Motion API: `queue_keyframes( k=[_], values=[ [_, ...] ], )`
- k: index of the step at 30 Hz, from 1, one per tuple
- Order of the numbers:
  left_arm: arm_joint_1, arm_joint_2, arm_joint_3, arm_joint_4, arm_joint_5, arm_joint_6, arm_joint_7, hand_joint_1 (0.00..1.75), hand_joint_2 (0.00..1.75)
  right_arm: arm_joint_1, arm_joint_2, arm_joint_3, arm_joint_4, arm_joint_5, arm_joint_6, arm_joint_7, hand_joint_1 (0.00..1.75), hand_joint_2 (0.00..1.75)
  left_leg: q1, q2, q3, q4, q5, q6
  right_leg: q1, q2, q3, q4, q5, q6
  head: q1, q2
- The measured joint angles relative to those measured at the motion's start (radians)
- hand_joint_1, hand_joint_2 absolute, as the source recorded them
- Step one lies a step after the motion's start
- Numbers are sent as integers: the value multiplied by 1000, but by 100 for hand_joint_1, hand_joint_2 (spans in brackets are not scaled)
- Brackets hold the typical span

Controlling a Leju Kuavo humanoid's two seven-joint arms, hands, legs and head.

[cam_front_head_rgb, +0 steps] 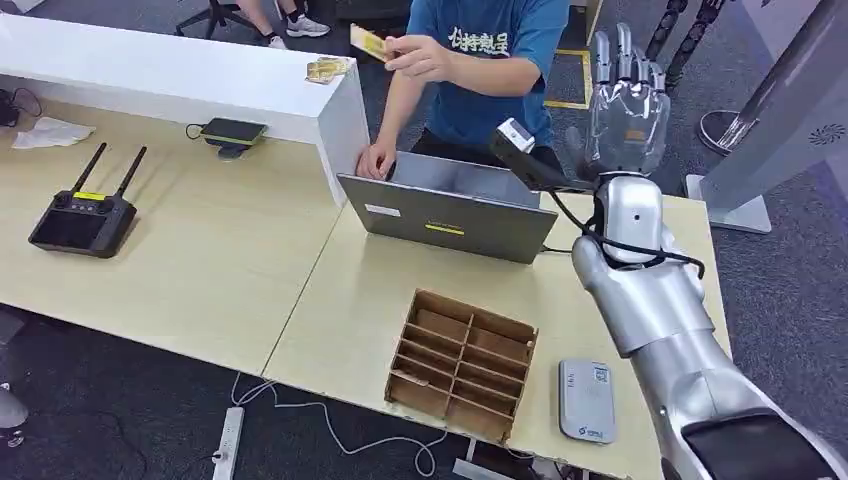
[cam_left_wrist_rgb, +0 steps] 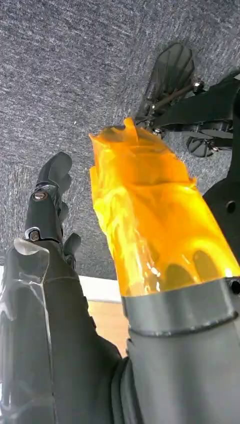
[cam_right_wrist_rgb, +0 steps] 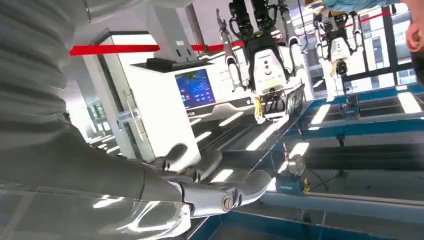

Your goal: Pass the card to the sensor for recognition and then transmit it.

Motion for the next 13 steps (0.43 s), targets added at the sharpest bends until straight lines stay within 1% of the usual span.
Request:
queue_keyframes(
  k=[3,5,8,9,13],
  values=[
    [0,0,0,0,3,0,0,0,0,1,0,0,-3,-13,-4,-8,0,175,0,0,0,0,0,0,0,0,0,0,0,0,0,0],
    [0,0,0,0,10,1,0,0,0,6,2,-2,-16,-56,-11,-28,0,175,0,0,0,0,0,0,0,0,0,0,0,0,0,0],
    [0,-3,0,0,22,4,0,0,0,36,11,-17,-55,-188,-15,-79,0,175,0,0,0,0,0,0,0,0,0,0,0,0,0,0],
    [0,-5,0,0,32,5,0,0,0,56,16,-26,-81,-267,-15,-110,0,175,0,0,0,0,0,0,0,0,0,0,0,0,0,0],
    [0,-8,3,0,55,10,0,0,0,140,22,-38,-187,-438,-29,-174,0,175,0,0,0,0,0,0,0,0,0,0,0,0,0,0]
  ],
)
